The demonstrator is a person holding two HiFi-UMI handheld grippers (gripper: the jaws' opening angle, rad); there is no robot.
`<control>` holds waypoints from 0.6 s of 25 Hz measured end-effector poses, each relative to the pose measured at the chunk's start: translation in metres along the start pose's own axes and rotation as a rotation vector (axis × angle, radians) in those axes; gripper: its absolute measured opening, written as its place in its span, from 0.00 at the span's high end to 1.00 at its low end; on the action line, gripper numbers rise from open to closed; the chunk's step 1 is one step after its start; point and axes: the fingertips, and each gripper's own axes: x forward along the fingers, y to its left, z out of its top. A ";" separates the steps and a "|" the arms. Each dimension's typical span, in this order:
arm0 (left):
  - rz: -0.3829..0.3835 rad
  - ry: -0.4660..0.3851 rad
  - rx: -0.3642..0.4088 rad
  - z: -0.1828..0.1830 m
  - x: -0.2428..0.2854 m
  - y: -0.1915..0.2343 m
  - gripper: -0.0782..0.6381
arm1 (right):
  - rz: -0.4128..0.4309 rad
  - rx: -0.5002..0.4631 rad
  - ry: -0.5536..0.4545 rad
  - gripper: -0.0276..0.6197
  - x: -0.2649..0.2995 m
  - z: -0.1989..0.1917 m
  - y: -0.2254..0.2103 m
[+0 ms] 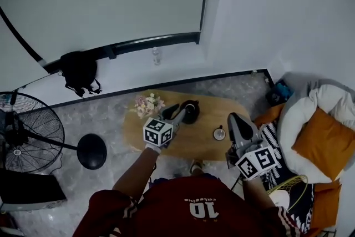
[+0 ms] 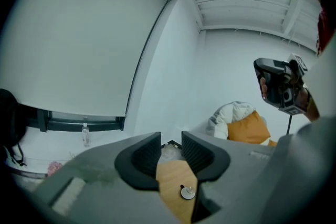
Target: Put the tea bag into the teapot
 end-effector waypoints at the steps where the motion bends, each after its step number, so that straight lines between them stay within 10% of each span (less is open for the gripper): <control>1: 0.003 -0.006 0.003 0.005 -0.009 -0.003 0.73 | 0.000 0.001 -0.003 0.95 -0.003 0.001 0.004; 15: 0.036 -0.089 0.047 0.066 -0.126 -0.042 0.73 | 0.008 -0.013 -0.022 0.95 -0.033 0.001 0.061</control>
